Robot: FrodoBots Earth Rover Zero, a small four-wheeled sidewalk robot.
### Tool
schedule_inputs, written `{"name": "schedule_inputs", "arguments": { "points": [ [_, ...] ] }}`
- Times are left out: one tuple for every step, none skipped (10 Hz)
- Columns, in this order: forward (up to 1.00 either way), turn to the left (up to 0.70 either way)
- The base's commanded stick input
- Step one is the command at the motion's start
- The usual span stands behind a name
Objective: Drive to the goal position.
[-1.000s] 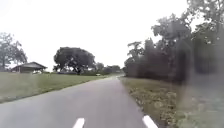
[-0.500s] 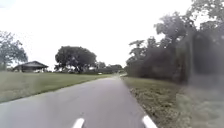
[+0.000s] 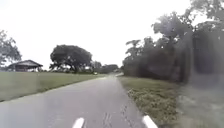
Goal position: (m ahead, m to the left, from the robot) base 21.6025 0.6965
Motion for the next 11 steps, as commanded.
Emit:
{"name": "schedule_inputs", "arguments": {
  "points": [
    [0.69, 0.03],
    [0.69, 0.03],
    [0.69, 0.03],
    [0.69, 0.13],
    [0.69, 0.33],
    [0.69, 0.33],
    [0.69, 0.33],
    [0.69, 0.33],
    [0.69, 0.33],
    [0.69, 0.33],
    [0.69, 0.33]
  ]
}}
